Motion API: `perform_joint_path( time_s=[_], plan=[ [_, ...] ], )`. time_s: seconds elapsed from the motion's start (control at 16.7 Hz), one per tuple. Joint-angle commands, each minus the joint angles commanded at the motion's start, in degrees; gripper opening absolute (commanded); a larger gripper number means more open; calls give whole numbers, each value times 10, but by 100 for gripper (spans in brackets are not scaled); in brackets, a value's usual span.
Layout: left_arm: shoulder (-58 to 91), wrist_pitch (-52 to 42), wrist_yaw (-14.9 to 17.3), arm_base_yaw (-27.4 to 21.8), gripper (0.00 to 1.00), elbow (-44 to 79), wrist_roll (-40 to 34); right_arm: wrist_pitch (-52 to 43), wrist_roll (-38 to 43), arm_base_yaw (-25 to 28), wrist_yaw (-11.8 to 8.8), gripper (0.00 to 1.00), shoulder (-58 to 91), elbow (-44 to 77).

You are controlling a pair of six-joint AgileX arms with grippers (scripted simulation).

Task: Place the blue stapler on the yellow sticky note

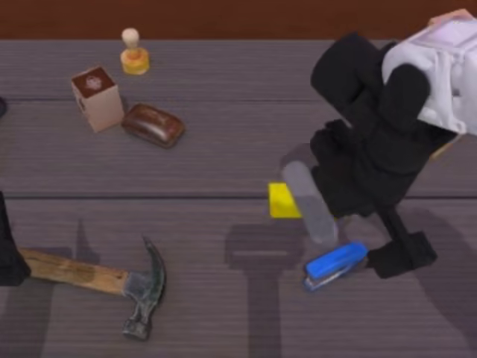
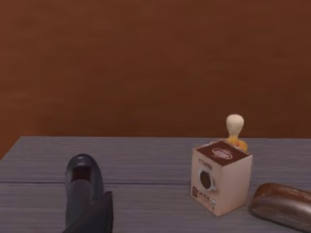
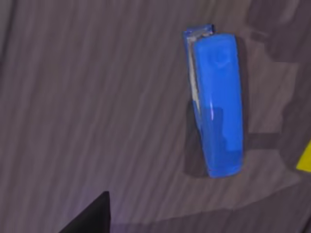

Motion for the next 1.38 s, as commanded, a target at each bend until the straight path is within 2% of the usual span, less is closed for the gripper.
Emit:
perform_joint_path(
  time_s=[0.24, 0.66, 0.84, 1.2, 1.38],
  plan=[
    [0, 0, 0, 0, 100, 0, 0, -46, -66, 33, 0, 100, 83, 78],
    [0, 0, 0, 0, 100, 0, 0, -47, -73, 34, 0, 100, 92, 84],
    [0, 0, 0, 0, 100, 0, 0, -8, -73, 36, 0, 100, 108, 58],
    [0, 0, 0, 0, 100, 0, 0, 137, -70, 39, 0, 100, 164, -27],
    [0, 0, 0, 0, 100, 0, 0, 156, -69, 40, 0, 100, 173, -40]
  ],
)
